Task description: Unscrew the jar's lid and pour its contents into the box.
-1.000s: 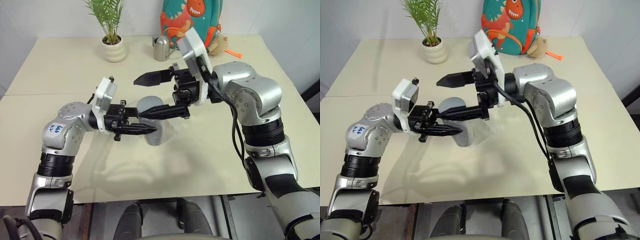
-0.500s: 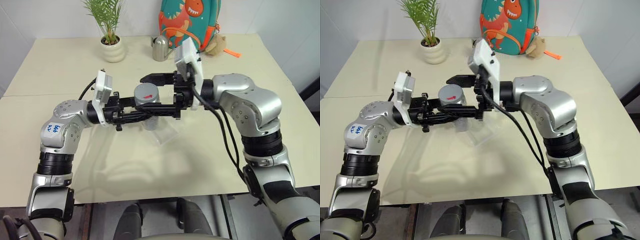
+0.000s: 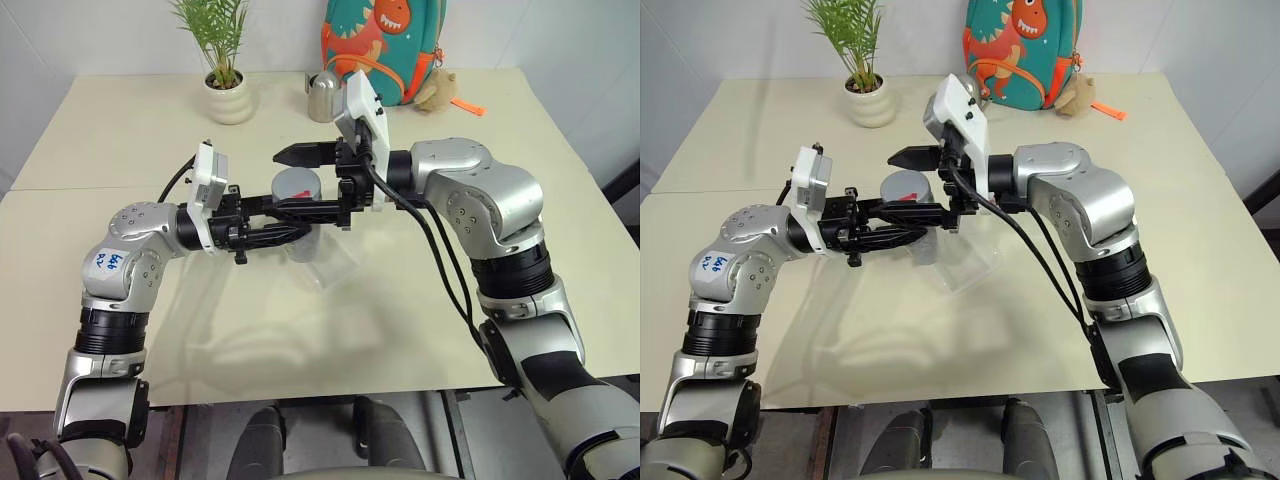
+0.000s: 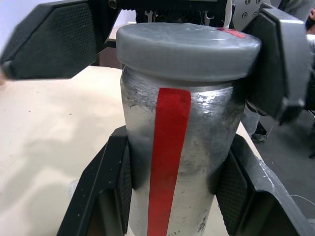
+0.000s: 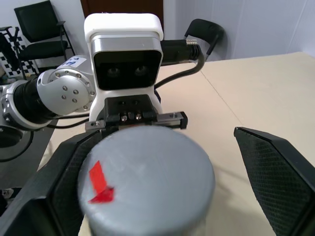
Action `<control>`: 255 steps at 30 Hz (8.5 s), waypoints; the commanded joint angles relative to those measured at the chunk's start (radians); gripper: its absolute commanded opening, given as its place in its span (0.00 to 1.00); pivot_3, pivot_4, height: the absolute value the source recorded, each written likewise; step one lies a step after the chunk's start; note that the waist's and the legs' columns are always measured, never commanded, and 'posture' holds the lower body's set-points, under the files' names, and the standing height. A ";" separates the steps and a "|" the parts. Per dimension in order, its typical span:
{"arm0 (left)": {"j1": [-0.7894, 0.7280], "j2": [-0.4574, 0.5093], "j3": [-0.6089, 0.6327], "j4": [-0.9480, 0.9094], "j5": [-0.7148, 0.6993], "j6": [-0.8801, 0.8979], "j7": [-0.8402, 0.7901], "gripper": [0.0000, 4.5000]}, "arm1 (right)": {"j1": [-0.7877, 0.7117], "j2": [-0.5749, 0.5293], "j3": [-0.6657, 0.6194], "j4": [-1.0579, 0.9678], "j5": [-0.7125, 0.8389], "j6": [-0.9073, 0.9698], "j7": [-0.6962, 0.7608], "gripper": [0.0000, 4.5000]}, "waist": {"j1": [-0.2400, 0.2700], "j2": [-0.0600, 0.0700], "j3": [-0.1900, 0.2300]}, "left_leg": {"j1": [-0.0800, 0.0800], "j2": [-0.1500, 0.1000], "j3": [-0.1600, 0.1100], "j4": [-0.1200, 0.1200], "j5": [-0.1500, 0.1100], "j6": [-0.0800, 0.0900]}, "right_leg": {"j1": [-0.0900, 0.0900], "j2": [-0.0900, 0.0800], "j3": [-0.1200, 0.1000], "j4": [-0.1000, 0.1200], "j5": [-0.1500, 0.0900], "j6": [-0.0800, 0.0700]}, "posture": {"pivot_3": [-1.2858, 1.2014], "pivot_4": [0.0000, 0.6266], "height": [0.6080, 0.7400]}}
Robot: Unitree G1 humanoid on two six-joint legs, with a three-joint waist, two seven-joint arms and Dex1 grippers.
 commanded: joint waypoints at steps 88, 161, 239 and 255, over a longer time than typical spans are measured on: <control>0.019 -0.004 -0.003 -0.006 0.039 -0.110 -0.030 0.41 | 0.043 -0.008 -0.043 -0.044 0.029 -0.033 0.054 1.00 | 0.000 0.000 0.000 | 0.001 0.000 0.003 0.001 0.000 0.000 | 0.000 0.000 0.005 0.001 0.001 0.001 | 0.52 0.24 1.00; -0.247 0.018 -0.067 0.367 0.391 -0.434 0.092 0.41 | 0.798 -0.474 -0.406 -0.509 0.150 -0.158 -0.104 1.00 | 0.029 -0.003 0.000 | 0.010 -0.001 0.017 0.000 -0.002 0.006 | 0.005 0.001 0.019 -0.005 0.004 0.006 | 0.52 0.24 1.00; 0.355 -0.030 0.296 0.198 0.210 -0.379 0.876 0.57 | 0.641 -0.298 -0.214 -0.311 0.012 -0.281 -0.047 1.00 | 0.024 -0.010 -0.004 | 0.017 -0.001 0.024 0.005 -0.002 0.006 | 0.006 0.001 0.026 -0.004 0.010 0.005 | 0.52 0.24 1.00; 0.593 0.122 0.344 0.054 0.286 -0.380 0.693 0.99 | 0.626 -0.304 -0.215 -0.295 0.021 -0.279 -0.020 1.00 | 0.021 -0.011 -0.005 | 0.017 0.002 0.026 0.001 -0.002 0.005 | 0.004 0.002 0.026 -0.005 0.008 0.003 | 0.52 0.24 1.00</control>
